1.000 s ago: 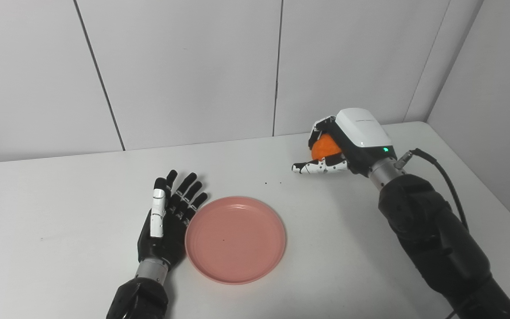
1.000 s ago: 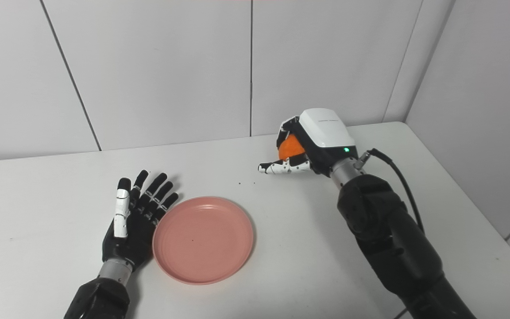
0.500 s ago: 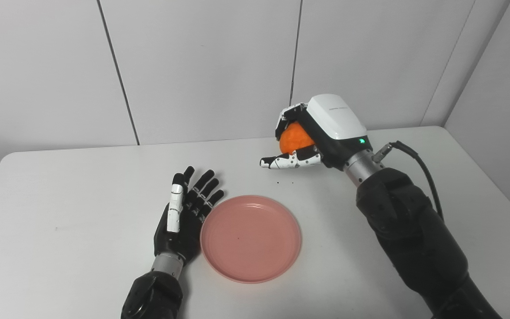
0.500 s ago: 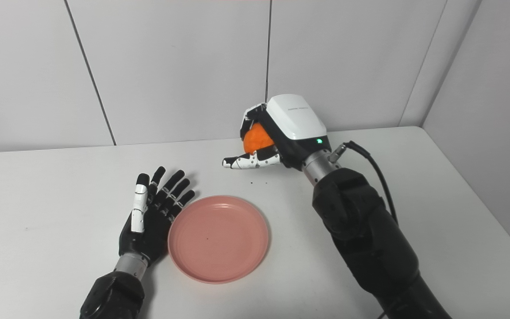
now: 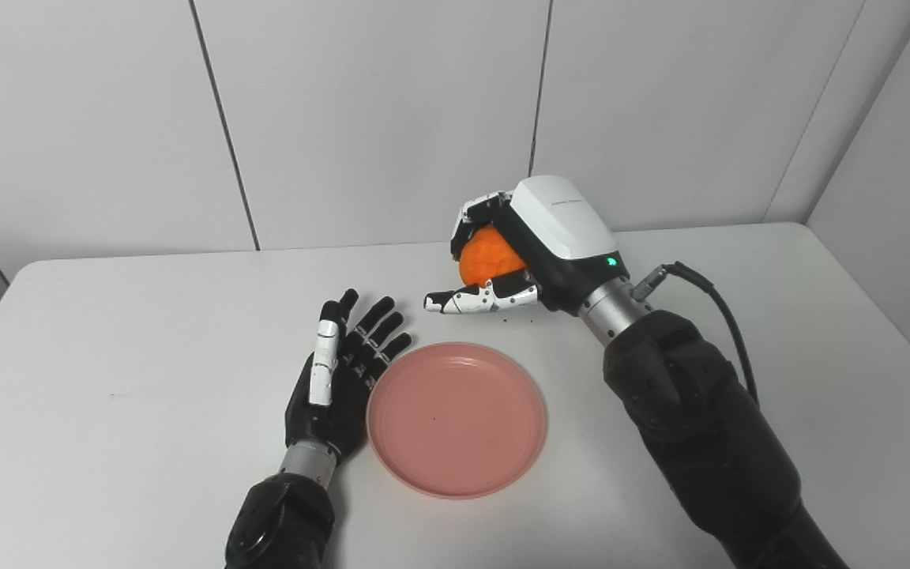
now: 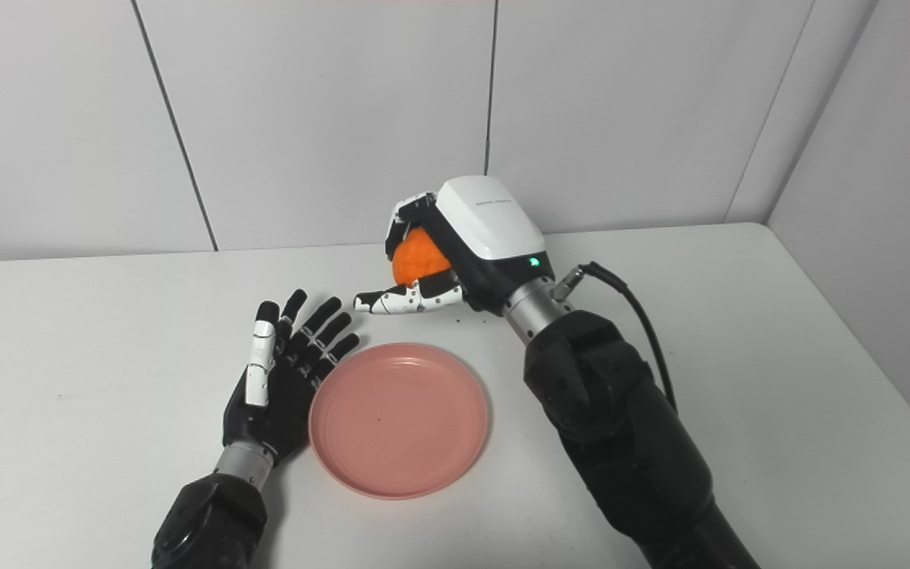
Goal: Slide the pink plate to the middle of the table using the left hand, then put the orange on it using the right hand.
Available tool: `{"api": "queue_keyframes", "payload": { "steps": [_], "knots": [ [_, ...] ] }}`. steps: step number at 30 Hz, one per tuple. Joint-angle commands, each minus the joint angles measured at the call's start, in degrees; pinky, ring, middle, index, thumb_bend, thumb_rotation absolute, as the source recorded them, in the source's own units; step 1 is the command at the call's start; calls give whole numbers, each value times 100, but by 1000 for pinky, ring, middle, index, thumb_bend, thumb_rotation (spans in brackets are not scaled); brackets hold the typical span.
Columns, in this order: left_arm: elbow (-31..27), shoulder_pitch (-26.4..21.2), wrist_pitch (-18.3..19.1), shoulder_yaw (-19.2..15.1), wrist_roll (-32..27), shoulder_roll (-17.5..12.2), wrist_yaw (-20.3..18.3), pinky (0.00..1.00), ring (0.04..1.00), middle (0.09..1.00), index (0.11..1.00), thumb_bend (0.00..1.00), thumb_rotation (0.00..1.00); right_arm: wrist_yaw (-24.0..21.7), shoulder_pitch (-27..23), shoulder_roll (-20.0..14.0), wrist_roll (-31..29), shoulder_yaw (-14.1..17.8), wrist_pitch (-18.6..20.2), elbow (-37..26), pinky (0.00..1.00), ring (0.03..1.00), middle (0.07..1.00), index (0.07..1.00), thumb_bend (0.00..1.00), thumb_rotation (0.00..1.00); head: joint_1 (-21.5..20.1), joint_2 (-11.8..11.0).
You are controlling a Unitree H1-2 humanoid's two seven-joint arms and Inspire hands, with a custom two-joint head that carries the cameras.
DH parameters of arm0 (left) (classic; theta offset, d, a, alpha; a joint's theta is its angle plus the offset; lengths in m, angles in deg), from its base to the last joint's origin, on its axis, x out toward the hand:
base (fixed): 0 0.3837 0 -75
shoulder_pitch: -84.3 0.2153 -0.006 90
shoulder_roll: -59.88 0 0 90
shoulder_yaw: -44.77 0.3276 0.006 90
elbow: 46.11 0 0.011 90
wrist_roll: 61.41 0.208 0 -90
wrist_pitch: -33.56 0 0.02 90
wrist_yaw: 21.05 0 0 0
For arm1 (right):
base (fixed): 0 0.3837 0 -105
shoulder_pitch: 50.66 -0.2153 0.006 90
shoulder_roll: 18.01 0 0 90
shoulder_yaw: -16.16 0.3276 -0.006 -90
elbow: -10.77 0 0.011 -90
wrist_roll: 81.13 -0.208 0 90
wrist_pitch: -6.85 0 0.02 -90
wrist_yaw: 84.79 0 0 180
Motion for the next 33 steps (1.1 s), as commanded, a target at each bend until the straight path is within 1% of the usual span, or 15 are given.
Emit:
{"api": "queue_keyframes", "payload": {
  "steps": [1, 2, 5, 9, 14, 15, 17, 21, 23, 24, 26, 27, 28, 30, 33],
  "knots": [
    [135, 119, 183, 39, 147, 58, 191, 798, 856, 835, 1000, 778, 705, 29, -173, 29, 179, -67, -210, -84, 241, 298, 367, 472, 519, 550, 6, -4],
    [133, 118, 182, 46, 159, 55, 194, 792, 854, 832, 1000, 781, 705, 1, -169, 35, 220, -127, -217, -58, 238, 286, 349, 433, 519, 546, 6, -4],
    [128, 118, 186, 57, 173, 56, 194, 787, 853, 831, 1000, 782, 711, -37, -150, 72, 225, -241, -243, 50, 255, 296, 351, 429, 519, 562, -4, 17],
    [138, 111, 204, 46, 152, 72, 202, 801, 856, 837, 1000, 775, 715, 11, -96, 139, 206, -341, -295, 273, 164, 219, 284, 364, 522, 525, -10, 40],
    [140, 109, 246, 33, 152, 102, 247, 802, 855, 832, 1000, 782, 712, 84, 20, 158, 311, -475, -355, 566, 153, 209, 278, 345, 514, 533, -18, 51],
    [139, 109, 246, 37, 159, 102, 254, 807, 863, 857, 1000, 787, 717, 83, 48, 155, 340, -510, -366, 614, 180, 244, 321, 417, 502, 550, -18, 51],
    [148, 108, 228, 38, 147, 97, 236, 815, 873, 880, 1000, 783, 727, 23, 120, 152, 348, -598, -377, 710, 215, 287, 361, 462, 496, 530, -18, 59],
    [151, 101, 242, 27, 126, 93, 233, 825, 880, 899, 1000, 781, 738, -97, 235, 169, 432, -769, -321, 883, 208, 272, 340, 416, 494, 527, -28, 76],
    [161, 97, 257, 7, 94, 99, 229, 829, 880, 902, 1000, 779, 740, -84, 285, 161, 468, -839, -343, 969, 167, 226, 296, 370, 500, 495, -37, 81],
    [166, 96, 261, -2, 83, 101, 228, 831, 877, 892, 1000, 783, 736, -90, 305, 156, 472, -872, -355, 1014, 156, 217, 292, 380, 495, 476, -37, 81],
    [165, 98, 267, -9, 76, 101, 229, 824, 872, 876, 1000, 787, 727, -124, 327, 141, 463, -922, -366, 1071, 205, 274, 358, 480, 484, 457, -42, 88],
    [163, 99, 273, -9, 75, 98, 228, 823, 872, 875, 1000, 787, 727, -150, 338, 131, 454, -953, -376, 1100, 210, 280, 364, 487, 483, 459, -42, 88],
    [161, 100, 279, -8, 75, 96, 228, 820, 868, 868, 1000, 787, 728, -167, 344, 123, 446, -974, -380, 1119, 238, 311, 391, 506, 475, 511, -42, 88],
    [162, 99, 275, -1, 83, 92, 223, 818, 866, 863, 1000, 785, 731, -148, 372, 134, 419, -989, -382, 1170, 252, 326, 404, 509, 468, 542, -41, 100],
    [185, 86, 274, -9, 60, 93, 206, 815, 861, 853, 1000, 772, 736, -94, 400, 156, 383, -988, -416, 1231, 232, 306, 386, 504, 460, 540, -53, 100]
  ]
}}
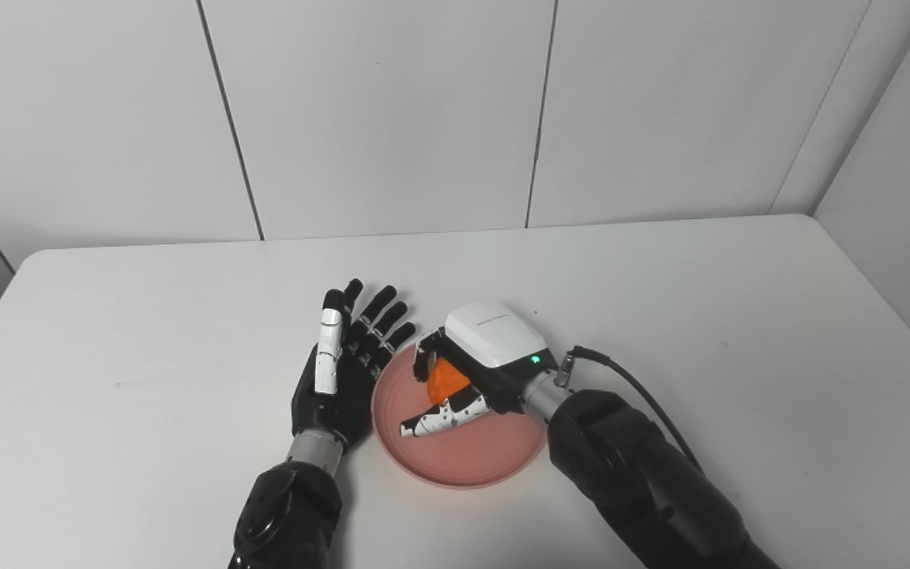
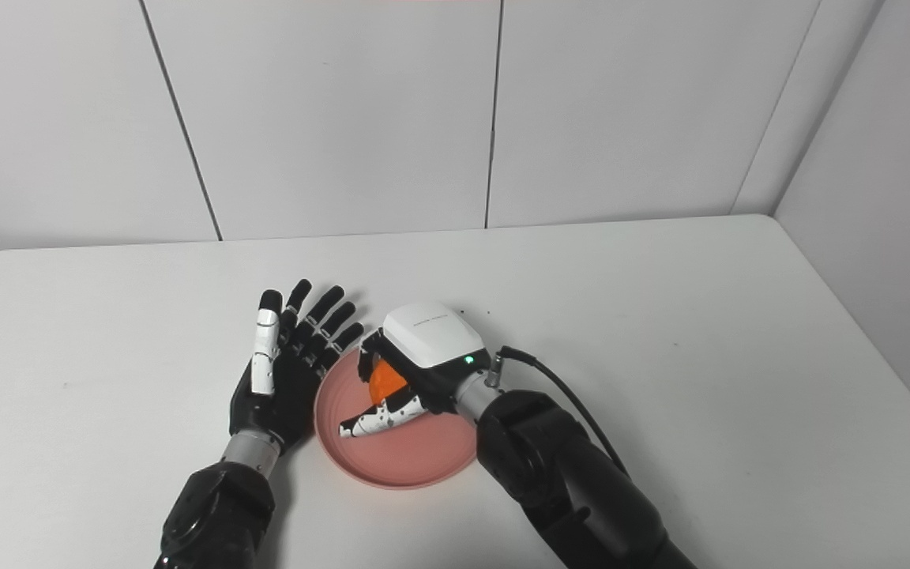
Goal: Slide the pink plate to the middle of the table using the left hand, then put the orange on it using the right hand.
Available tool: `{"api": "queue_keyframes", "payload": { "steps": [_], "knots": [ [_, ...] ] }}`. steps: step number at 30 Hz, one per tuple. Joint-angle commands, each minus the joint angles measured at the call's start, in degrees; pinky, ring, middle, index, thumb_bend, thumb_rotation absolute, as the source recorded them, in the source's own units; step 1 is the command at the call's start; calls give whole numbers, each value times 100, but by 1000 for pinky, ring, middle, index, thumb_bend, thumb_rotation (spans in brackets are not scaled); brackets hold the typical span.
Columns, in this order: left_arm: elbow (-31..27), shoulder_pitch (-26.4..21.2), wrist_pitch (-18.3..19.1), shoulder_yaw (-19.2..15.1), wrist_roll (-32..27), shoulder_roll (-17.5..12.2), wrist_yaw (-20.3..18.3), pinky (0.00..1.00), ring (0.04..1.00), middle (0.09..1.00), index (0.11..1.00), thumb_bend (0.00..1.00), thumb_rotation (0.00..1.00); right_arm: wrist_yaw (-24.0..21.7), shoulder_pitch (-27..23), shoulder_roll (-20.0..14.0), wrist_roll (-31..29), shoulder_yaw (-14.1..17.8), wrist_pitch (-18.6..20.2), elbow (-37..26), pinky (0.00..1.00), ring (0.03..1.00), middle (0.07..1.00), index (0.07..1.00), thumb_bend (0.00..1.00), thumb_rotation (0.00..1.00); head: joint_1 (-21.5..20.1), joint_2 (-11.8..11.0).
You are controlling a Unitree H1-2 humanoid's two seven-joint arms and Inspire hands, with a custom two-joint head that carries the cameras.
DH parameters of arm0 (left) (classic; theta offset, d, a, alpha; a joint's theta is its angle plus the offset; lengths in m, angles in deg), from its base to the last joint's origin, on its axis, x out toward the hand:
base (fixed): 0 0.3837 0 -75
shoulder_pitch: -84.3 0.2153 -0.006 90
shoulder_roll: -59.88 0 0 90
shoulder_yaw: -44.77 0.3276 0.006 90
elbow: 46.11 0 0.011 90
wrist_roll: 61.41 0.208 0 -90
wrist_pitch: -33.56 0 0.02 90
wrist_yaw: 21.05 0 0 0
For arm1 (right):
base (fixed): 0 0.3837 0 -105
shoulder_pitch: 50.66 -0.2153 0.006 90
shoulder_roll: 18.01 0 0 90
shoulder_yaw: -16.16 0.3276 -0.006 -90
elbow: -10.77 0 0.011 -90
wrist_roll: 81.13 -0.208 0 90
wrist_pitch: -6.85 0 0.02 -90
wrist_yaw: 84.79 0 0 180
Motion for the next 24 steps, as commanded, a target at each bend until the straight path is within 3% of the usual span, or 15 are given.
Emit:
{"api": "queue_keyframes", "payload": {
  "steps": [1, 17, 21, 24],
  "knots": [
    [184, 88, 281, 5, 41, 37, 134, 818, 860, 852, 1000, 771, 734, 149, -135, 28, -18, 39, -220, -77, 224, 296, 379, 504, 459, 527, 8, 2],
    [135, 71, 337, 53, 106, 21, 180, 805, 848, 864, 1000, 775, 744, 73, -210, 1, 79, 34, -245, -161, 274, 353, 435, 532, 501, 646, 15, 3],
    [123, 64, 345, 54, 95, 15, 172, 825, 841, 868, 1000, 769, 742, 192, -198, -44, 199, 12, -334, -157, 252, 330, 421, 541, 551, 636, 29, 23],
    [106, 66, 339, 54, 103, 22, 185, 840, 866, 867, 1000, 756, 739, 361, -195, -91, 401, -30, -425, -134, 243, 328, 431, 563, 676, 595, 29, 23]
  ]
}}
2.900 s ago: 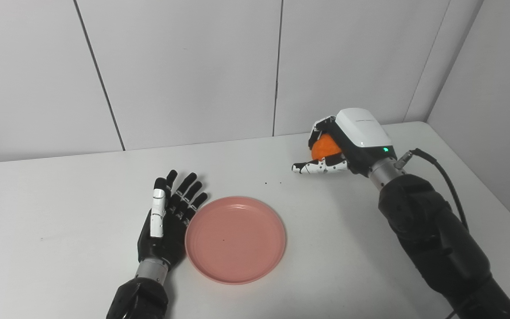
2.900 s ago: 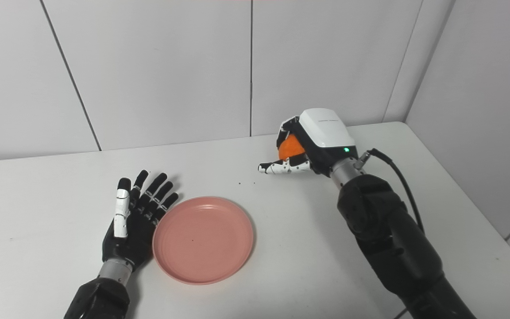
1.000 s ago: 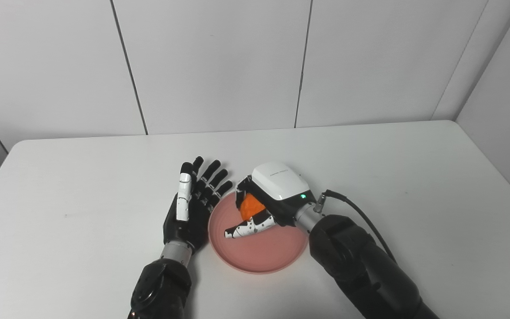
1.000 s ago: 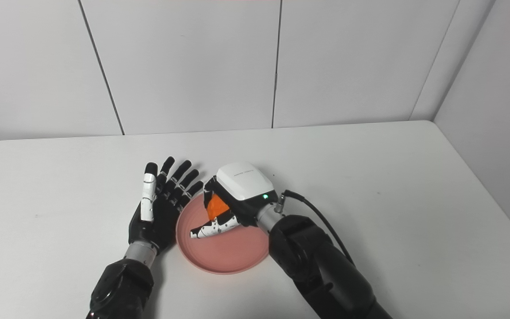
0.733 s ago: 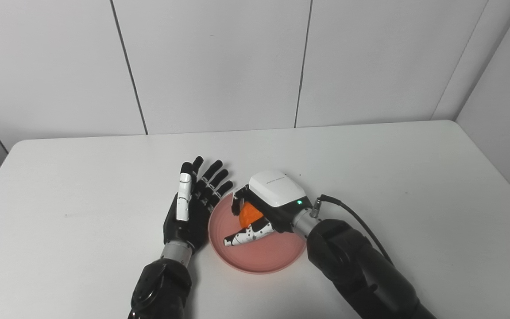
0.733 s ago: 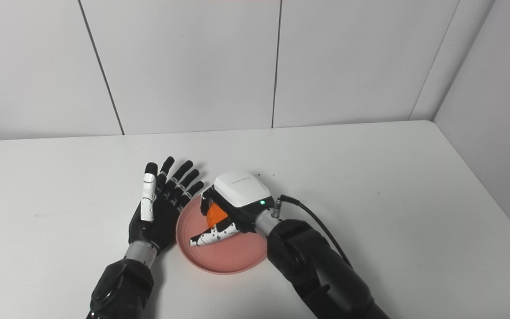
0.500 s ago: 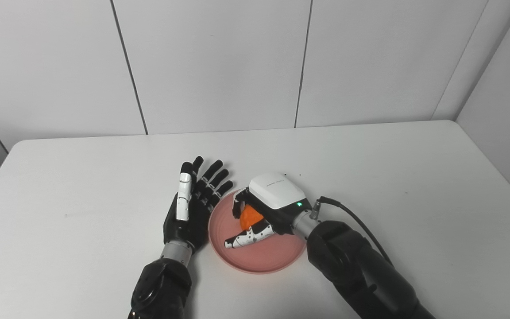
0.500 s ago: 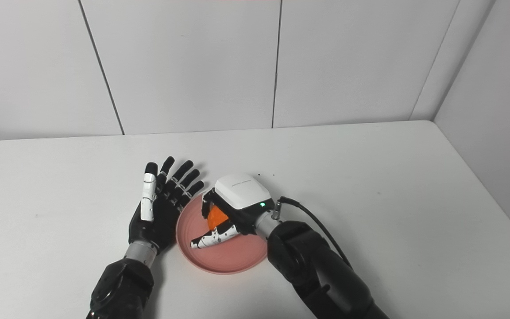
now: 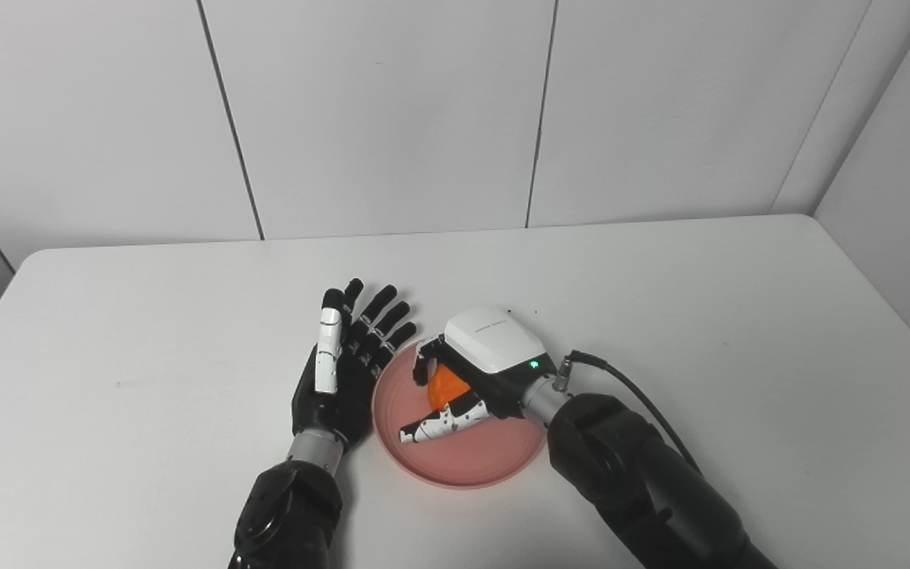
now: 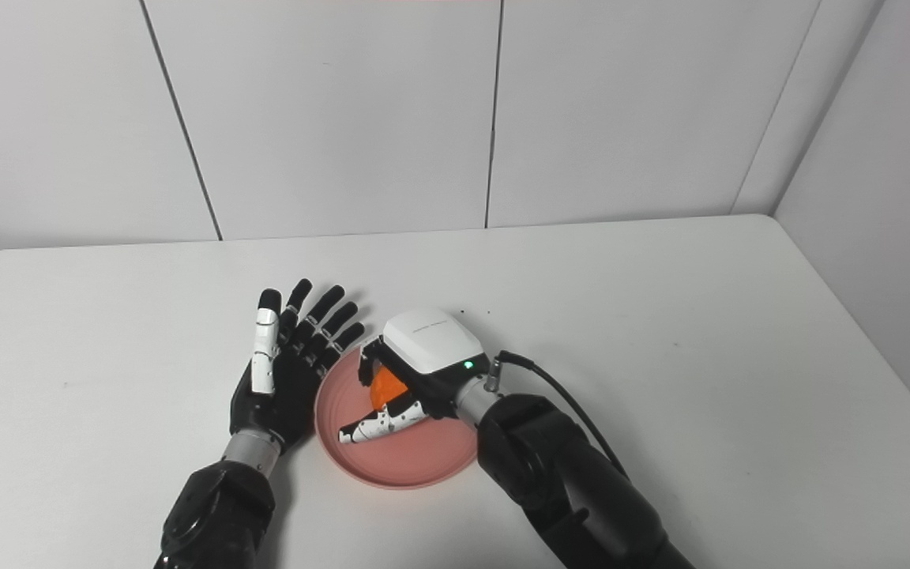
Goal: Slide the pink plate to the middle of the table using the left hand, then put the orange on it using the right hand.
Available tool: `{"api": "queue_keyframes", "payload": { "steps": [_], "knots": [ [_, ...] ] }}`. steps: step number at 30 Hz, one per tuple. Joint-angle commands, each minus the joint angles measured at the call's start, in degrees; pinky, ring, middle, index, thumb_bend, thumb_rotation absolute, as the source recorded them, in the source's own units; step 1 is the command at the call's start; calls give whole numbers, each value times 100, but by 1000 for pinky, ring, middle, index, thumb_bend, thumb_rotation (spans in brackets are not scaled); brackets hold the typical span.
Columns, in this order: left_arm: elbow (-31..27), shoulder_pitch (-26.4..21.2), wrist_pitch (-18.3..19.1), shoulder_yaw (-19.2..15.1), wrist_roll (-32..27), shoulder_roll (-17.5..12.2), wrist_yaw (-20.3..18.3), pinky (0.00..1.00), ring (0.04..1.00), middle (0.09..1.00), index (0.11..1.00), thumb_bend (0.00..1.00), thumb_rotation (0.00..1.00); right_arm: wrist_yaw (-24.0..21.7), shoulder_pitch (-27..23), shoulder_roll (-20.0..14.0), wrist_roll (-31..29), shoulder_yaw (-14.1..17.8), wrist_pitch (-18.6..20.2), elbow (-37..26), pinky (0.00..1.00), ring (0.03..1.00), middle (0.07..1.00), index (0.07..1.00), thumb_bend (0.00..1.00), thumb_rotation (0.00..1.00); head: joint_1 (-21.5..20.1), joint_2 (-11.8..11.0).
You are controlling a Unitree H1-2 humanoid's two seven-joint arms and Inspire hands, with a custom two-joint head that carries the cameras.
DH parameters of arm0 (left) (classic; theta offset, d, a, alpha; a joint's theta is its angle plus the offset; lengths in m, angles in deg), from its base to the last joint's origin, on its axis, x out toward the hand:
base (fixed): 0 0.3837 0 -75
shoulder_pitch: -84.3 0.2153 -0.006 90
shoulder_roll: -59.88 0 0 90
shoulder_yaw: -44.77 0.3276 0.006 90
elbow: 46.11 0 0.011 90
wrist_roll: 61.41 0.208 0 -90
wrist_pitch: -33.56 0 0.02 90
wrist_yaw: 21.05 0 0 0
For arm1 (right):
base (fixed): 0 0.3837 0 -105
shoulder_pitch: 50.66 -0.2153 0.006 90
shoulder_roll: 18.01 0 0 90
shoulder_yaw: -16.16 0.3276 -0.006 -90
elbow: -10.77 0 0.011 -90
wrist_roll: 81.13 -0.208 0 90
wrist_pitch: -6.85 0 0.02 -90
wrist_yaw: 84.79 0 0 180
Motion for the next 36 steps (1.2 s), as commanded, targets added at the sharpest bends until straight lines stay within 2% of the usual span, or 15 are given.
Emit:
{"api": "queue_keyframes", "payload": {
  "steps": [1, 3, 5, 9, 13, 19, 24, 32, 33, 36],
  "knots": [
    [116, 78, 315, 45, 114, 27, 178, 840, 867, 867, 1000, 755, 739, 331, -200, -43, 182, 25, -306, -184, 243, 328, 431, 563, 684, 594, 3, 6],
    [115, 82, 295, 43, 116, 32, 180, 832, 863, 865, 1000, 749, 737, 417, -175, -34, 225, 37, -334, -179, 244, 331, 438, 560, 775, 591, -1, 17],
    [103, 90, 299, 45, 123, 37, 193, 858, 861, 858, 1000, 746, 738, 533, -138, -30, 256, 52, -382, -166, 307, 381, 455, 515, 841, 581, -8, 24],
    [81, 97, 333, 46, 125, 47, 236, 874, 866, 850, 1000, 752, 734, 809, -100, -57, 385, 32, -501, -86, 326, 396, 457, 493, 882, 571, -12, 30],
    [75, 100, 334, 52, 115, 35, 231, 887, 872, 851, 1000, 749, 738, 1106, -56, -52, 464, 45, -628, 14, 321, 390, 454, 481, 898, 563, -17, 44],
    [74, 91, 351, 41, 145, 43, 285, 858, 862, 843, 994, 760, 728, 1258, -24, -46, 521, 53, -617, 30, 355, 426, 486, 497, 901, 565, -29, 47],
    [98, 86, 307, 61, 151, 27, 261, 902, 875, 846, 1000, 764, 733, 1321, -18, -71, 526, 42, -661, 19, 446, 507, 558, 516, 934, 653, -29, 47],
    [72, 86, 319, 51, 151, 41, 294, 857, 848, 837, 993, 760, 730, 1440, 9, -55, 442, 124, -768, 47, 553, 578, 601, 564, 951, 670, -28, 68],
    [61, 90, 326, 56, 159, 42, 301, 872, 853, 842, 993, 757, 736, 1467, 9, -59, 439, 134, -787, 44, 600, 624, 640, 583, 945, 665, -28, 68],
    [35, 96, 345, 60, 167, 60, 339, 846, 853, 845, 990, 757, 734, 1569, 11, -68, 363, 188, -854, 51, 648, 679, 695, 604, 931, 677, -23, 74]
  ]
}}
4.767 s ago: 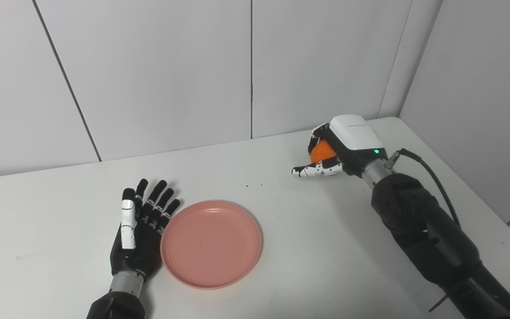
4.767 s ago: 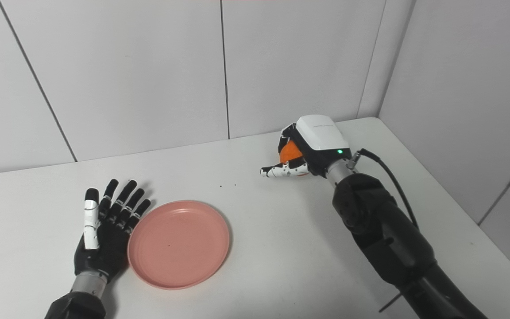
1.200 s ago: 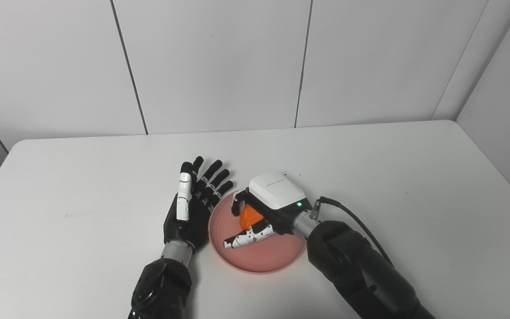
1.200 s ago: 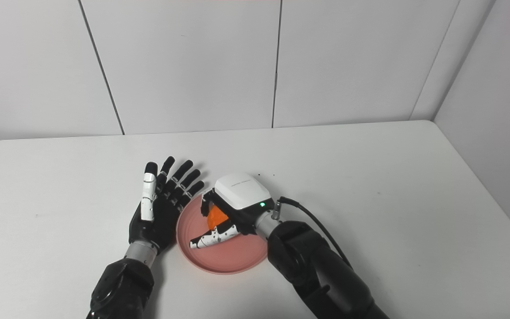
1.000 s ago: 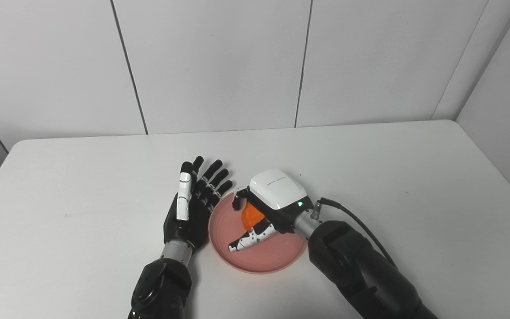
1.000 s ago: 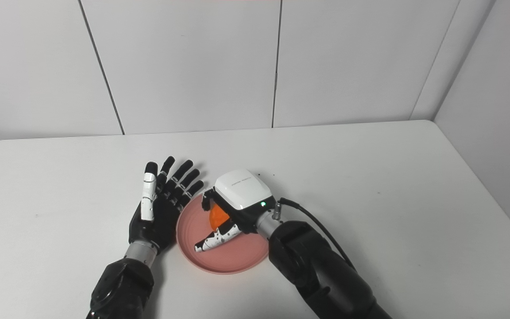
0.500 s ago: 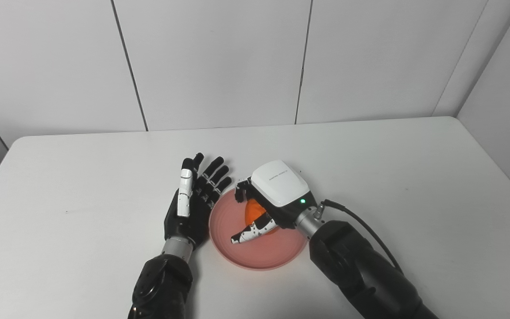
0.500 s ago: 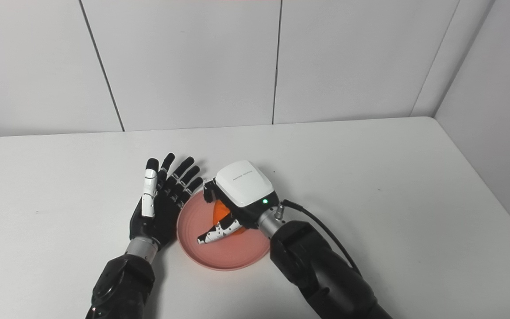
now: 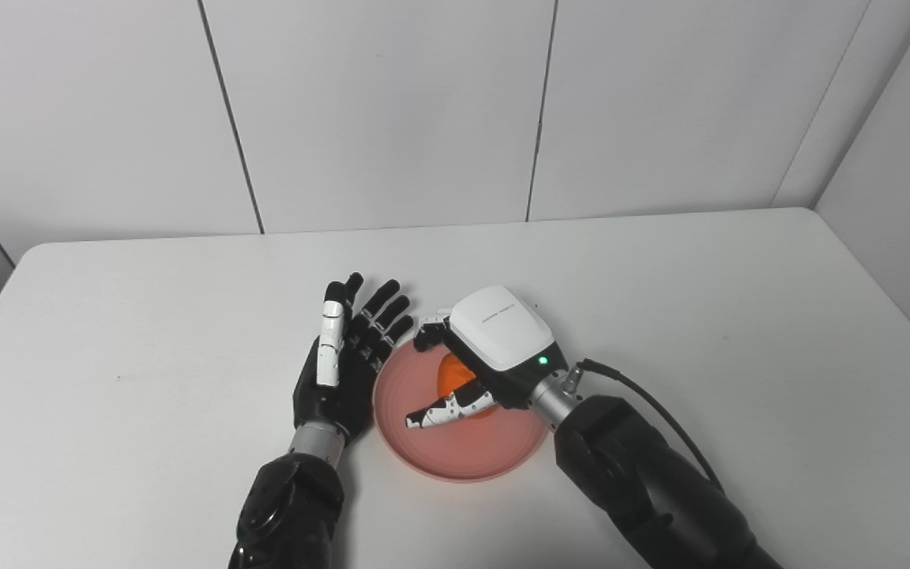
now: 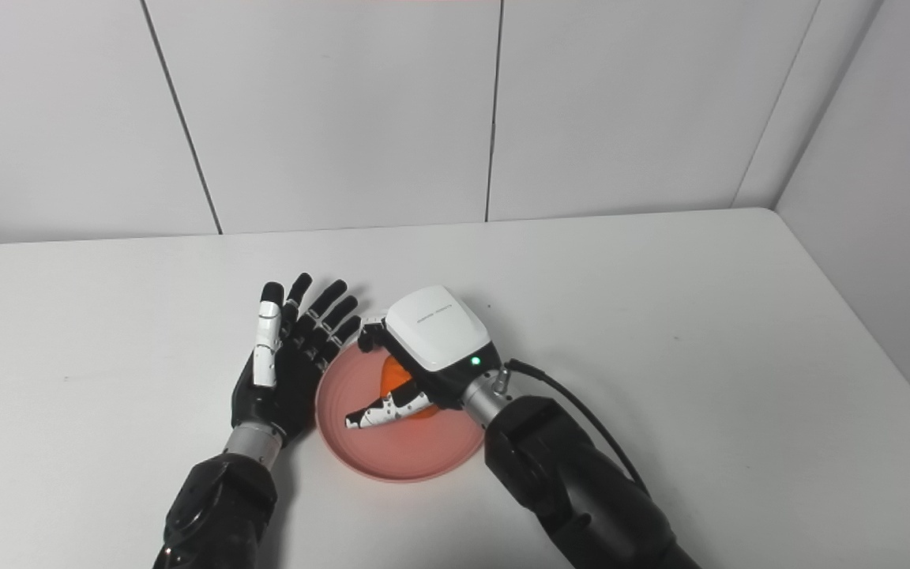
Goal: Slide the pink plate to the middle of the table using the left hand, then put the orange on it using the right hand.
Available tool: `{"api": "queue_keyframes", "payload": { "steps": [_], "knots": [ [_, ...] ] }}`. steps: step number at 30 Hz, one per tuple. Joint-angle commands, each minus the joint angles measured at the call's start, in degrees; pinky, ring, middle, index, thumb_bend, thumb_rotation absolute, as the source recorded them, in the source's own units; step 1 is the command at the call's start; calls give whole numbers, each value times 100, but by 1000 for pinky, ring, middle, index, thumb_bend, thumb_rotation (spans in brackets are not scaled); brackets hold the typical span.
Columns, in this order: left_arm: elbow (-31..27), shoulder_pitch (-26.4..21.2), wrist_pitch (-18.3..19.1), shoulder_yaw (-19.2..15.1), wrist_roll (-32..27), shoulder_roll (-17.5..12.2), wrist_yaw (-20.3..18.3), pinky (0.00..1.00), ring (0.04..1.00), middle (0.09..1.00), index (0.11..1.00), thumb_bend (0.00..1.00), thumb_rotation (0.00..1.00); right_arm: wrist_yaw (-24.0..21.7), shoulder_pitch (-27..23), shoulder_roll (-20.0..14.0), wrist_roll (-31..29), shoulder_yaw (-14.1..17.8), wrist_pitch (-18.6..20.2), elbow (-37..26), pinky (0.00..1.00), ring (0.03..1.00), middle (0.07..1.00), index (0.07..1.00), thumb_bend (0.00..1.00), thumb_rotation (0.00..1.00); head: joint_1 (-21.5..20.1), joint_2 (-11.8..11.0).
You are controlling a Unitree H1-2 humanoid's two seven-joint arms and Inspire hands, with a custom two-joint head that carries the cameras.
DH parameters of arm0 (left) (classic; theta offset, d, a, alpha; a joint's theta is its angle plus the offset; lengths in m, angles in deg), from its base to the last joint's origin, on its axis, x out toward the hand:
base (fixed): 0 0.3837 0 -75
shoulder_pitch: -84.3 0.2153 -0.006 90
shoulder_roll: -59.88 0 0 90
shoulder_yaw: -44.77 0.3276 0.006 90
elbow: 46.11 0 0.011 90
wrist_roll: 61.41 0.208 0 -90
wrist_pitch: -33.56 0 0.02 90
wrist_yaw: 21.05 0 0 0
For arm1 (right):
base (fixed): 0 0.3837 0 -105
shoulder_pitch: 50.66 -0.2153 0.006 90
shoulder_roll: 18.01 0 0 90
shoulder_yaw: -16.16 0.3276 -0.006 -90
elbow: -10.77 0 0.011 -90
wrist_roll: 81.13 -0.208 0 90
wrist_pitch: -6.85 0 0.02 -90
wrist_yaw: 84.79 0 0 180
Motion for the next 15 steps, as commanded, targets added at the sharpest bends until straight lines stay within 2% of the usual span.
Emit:
{"api": "queue_keyframes", "payload": {
  "steps": [1, 2, 3, 6, 11, 14, 15],
  "knots": [
    [86, 96, 310, 34, 139, 49, 204, 844, 858, 853, 992, 757, 735, 247, -125, -25, -73, 116, -267, -120, 667, 699, 715, 614, 925, 687, 12, 4],
    [95, 92, 317, 26, 116, 51, 201, 843, 860, 856, 992, 757, 735, 351, -105, 0, -187, 185, -319, -111, 673, 705, 721, 617, 923, 691, 12, 4],
    [112, 87, 314, 23, 100, 47, 190, 826, 857, 865, 993, 768, 723, 448, -86, 27, -292, 252, -365, -105, 690, 716, 740, 669, 905, 808, 12, 4],
    [169, 65, 287, 28, 83, 14, 131, 797, 857, 867, 998, 778, 725, 733, -54, 102, -584, 437, -549, -64, 717, 745, 764, 747, 889, 950, 9, 5],
    [196, 47, 248, 34, 84, -13, 90, 775, 853, 856, 1000, 779, 739, 1190, -55, 199, -860, 628, -815, 56, 765, 790, 797, 814, 901, 998, 9, 5],
    [194, 41, 250, 7, 44, 9, 94, 834, 871, 867, 1000, 788, 731, 1459, -31, 284, -958, 771, -876, 119, 947, 939, 910, 907, 904, 1000, 28, 10],
    [194, 39, 267, -12, 19, 21, 107, 835, 872, 868, 1000, 789, 731, 1566, -16, 327, -1031, 844, -902, 144, 955, 944, 914, 910, 903, 1000, 28, 10]
  ]
}}
